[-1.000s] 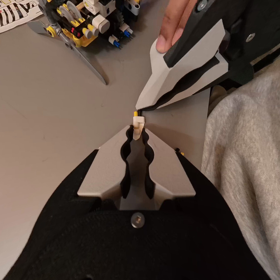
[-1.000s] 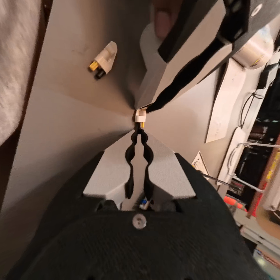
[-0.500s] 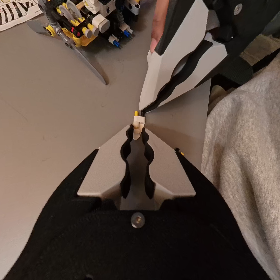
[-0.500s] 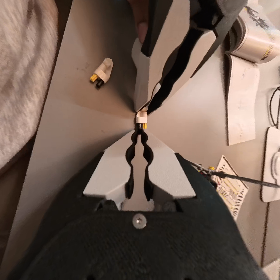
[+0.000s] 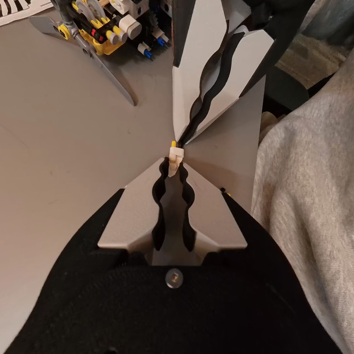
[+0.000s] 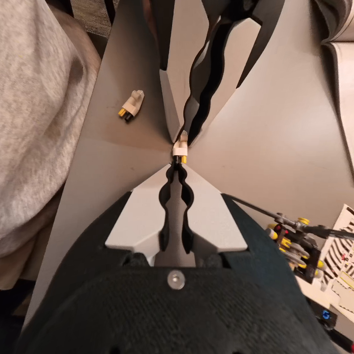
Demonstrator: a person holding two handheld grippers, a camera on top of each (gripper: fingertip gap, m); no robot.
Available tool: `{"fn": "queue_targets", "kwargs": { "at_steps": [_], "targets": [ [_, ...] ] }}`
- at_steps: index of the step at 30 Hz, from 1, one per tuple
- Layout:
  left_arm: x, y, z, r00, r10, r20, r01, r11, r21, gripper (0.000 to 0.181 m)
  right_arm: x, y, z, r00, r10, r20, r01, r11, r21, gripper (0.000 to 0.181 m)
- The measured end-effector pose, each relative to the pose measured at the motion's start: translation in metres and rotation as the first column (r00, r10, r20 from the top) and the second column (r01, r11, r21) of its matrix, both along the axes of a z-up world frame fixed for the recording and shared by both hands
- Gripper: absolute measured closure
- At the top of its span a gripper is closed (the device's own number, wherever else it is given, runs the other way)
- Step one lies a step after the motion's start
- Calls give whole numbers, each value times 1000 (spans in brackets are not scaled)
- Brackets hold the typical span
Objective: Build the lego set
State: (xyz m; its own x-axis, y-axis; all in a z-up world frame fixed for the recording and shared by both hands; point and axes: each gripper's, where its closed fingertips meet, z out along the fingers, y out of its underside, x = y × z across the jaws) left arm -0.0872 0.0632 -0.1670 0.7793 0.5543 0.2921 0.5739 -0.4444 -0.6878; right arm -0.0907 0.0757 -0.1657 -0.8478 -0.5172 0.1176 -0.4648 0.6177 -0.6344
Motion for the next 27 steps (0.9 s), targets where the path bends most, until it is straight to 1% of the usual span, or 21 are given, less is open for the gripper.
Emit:
{"fn": "queue_targets", "kwargs": {
  "at_steps": [5,8,14,17,20,22,25,27],
  "targets": [
    [0,0,0,1000,1,2,-1,1000,1,172,0,0,0,1000,-6,-24,6,1000,8,180],
    [0,0,0,1000,5,18,-5,1000,14,172,0,0,0,1000,-6,-8,6,1000,1,180],
    [0,0,0,999,5,33,-6,1000,24,172,0,-1,0,997,32,-69,-33,999,-24,180],
    [-1,0,0,1000,5,19,-5,1000,14,172,0,-1,0,1000,4,-21,-4,1000,-4,180],
    [-1,1,-1,1000,14,14,-14,1000,10,171,0,-1,0,997,-53,53,51,998,27,180],
    [-1,1,0,1000,15,18,-15,1000,13,171,0,-1,0,995,-69,73,67,997,31,180],
    [-1,1,0,999,16,32,-16,1000,23,171,0,-1,0,997,-52,66,50,998,29,180],
    [-1,0,0,1000,15,28,-15,1000,21,171,0,-1,0,999,-21,37,20,1000,18,180]
  ]
}}
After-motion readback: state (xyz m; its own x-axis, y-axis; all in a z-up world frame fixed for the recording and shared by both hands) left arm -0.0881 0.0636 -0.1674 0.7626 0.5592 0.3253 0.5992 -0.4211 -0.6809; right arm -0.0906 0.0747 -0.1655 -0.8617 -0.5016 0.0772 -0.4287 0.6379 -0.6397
